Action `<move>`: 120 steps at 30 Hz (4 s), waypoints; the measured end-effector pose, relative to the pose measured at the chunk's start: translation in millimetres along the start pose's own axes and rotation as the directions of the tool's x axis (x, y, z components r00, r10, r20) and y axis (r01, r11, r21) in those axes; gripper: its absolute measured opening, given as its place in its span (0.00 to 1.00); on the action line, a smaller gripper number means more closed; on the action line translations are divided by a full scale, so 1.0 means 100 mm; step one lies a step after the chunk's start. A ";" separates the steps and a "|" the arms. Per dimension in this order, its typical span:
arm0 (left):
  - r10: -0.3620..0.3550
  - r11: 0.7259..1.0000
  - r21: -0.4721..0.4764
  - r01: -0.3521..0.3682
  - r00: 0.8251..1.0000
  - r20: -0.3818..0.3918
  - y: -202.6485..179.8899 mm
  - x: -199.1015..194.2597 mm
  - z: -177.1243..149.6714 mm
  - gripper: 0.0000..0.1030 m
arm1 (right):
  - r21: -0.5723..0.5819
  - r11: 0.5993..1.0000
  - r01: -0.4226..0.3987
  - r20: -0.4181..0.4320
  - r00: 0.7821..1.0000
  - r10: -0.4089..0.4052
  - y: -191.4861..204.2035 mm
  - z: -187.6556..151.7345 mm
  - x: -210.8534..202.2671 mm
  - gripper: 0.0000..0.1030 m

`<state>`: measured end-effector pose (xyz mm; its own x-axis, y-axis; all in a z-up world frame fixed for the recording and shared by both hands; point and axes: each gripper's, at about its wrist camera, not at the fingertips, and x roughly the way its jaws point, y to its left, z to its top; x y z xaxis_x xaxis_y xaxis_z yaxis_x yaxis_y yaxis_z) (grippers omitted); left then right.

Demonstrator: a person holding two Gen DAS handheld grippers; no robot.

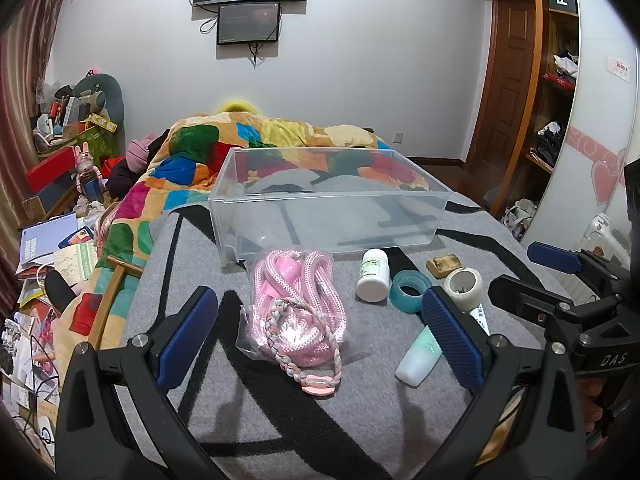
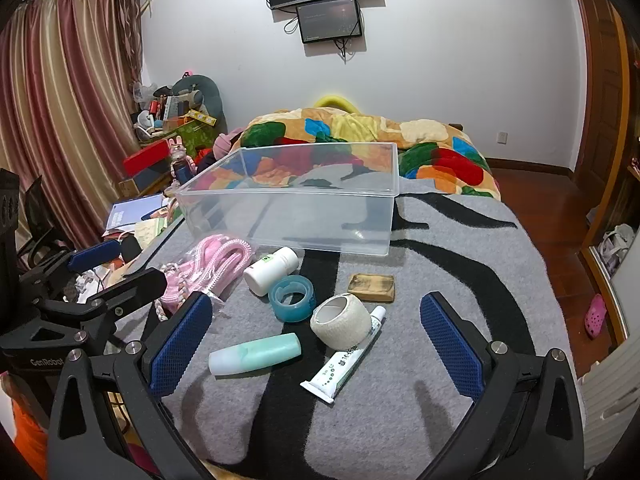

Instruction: Organize objects

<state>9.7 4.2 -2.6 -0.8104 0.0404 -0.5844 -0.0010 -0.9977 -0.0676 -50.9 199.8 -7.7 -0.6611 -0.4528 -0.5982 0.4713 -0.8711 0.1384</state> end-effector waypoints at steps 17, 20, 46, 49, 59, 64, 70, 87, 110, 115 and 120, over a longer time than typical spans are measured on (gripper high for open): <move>-0.005 1.000 -0.005 0.005 1.000 -0.007 -0.01 0.01 0.00 1.00 | 0.008 1.000 -0.009 -0.006 1.000 0.009 0.01 -0.01 0.00 1.00; -0.008 1.000 -0.005 0.008 1.000 -0.007 -0.01 0.01 -0.01 1.00 | 0.009 1.000 -0.010 -0.007 1.000 0.010 0.00 0.00 0.00 1.00; -0.024 1.000 -0.020 0.024 1.000 -0.015 0.01 -0.02 0.00 1.00 | 0.011 1.000 -0.015 -0.011 1.000 0.015 0.02 -0.02 -0.01 1.00; -0.027 0.999 -0.020 0.027 0.999 -0.016 0.01 -0.02 0.01 1.00 | 0.011 1.000 -0.016 -0.011 1.000 0.016 0.03 -0.02 -0.01 1.00; -0.043 0.999 -0.030 0.043 0.999 -0.023 0.02 -0.01 0.01 1.00 | 0.010 1.000 -0.017 -0.012 1.000 0.018 0.03 -0.02 -0.01 1.00; -0.050 0.998 -0.032 0.050 0.998 -0.026 0.03 -0.01 0.01 1.00 | 0.010 1.000 -0.022 -0.013 1.000 0.022 0.05 -0.02 0.00 1.00; -0.061 0.998 -0.024 0.060 0.997 -0.036 0.03 0.00 0.00 1.00 | 0.018 0.999 -0.032 -0.024 0.999 0.032 0.03 -0.02 0.03 1.00; -0.074 0.995 -0.086 0.059 0.979 -0.191 0.29 0.45 -0.15 0.63 | -0.017 1.000 -0.018 -0.133 0.991 0.016 -0.11 -0.14 0.39 0.62; -0.038 0.993 -0.114 0.030 0.997 -0.068 0.51 0.01 0.00 0.03 | -0.029 0.999 0.019 -0.057 0.998 -0.021 -0.14 0.01 0.26 0.37; -0.060 0.991 -0.116 0.059 0.998 -0.004 0.57 -0.09 0.30 0.03 | -0.031 0.999 0.022 -0.017 1.000 -0.022 -0.16 0.23 0.16 0.37; -0.034 0.994 -0.105 0.037 0.999 0.031 0.62 -0.02 0.63 0.03 | -0.027 0.999 0.018 0.009 1.000 -0.017 -0.18 0.52 0.19 0.37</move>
<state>-26.1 -61.0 45.1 -0.8277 0.0723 -0.5565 0.0309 -0.9843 -0.1739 -102.1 197.0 19.5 -0.6744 -0.4393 -0.5934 0.4751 -0.8734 0.1067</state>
